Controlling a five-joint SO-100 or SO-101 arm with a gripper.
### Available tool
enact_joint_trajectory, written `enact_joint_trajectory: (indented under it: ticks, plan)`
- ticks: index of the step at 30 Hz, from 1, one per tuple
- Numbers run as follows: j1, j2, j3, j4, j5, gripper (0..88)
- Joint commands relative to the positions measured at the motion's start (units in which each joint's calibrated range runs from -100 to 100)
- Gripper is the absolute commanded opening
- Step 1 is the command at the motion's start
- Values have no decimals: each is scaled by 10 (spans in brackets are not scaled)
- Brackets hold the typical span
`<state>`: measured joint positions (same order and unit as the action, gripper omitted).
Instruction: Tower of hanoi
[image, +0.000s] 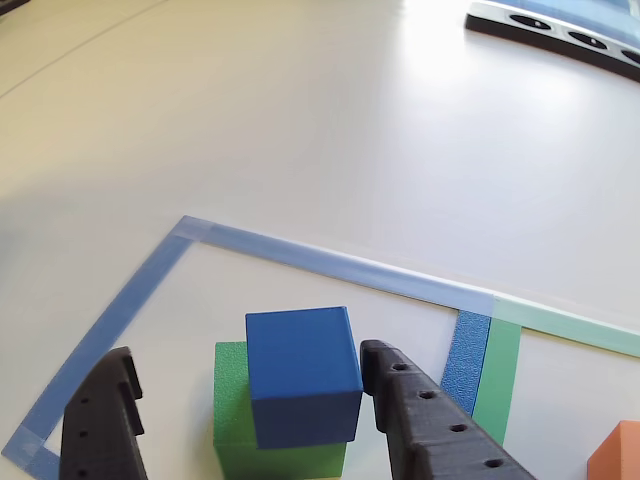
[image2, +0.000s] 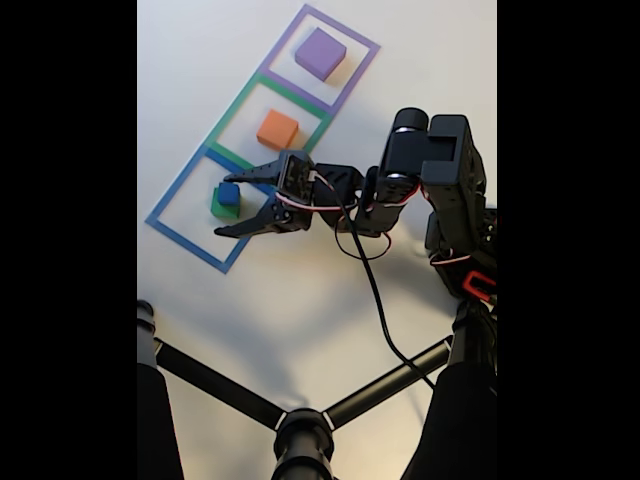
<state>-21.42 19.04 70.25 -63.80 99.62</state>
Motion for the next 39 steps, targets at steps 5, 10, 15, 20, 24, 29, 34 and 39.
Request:
enact_joint_trajectory:
  ticks: [5,10,15,20,24,29,34,39]
  plan:
    - [-6,-19,-1,-3,4,155]
    - [-11,-19,-1,-3,4,110]
    - [-14,-19,-1,-2,4,89]
    - [-16,-17,-1,1,4,67]
    - [-19,-22,-1,1,4,61]
    - [-18,-48,-7,29,4,51]
    - [-16,-65,-11,46,4,38]
    - [-13,-100,-15,82,4,26]
